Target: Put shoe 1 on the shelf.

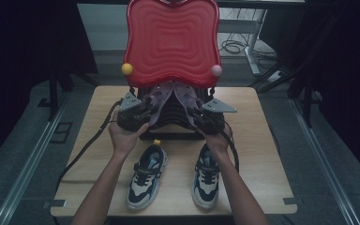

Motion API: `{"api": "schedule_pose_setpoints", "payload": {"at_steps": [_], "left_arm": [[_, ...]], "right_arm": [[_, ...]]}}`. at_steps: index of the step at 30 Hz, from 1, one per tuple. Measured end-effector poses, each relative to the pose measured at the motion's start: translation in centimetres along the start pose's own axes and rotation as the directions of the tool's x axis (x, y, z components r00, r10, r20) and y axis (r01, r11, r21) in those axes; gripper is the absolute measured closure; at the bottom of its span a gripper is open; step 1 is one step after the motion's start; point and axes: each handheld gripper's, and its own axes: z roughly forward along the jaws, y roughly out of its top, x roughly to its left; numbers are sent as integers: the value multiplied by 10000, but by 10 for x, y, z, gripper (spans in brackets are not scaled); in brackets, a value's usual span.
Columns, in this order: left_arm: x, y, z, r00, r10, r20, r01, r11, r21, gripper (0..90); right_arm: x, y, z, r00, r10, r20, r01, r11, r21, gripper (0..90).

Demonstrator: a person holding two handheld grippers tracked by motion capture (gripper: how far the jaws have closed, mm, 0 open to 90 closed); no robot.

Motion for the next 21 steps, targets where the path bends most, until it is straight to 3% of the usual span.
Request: {"api": "schedule_pose_setpoints", "payload": {"at_steps": [21], "left_arm": [[9,4,16,9984,117,-545,-133,9994,-309,859]], "right_arm": [[2,8,27,9976,38,684,-27,9999,-164,855]]}}
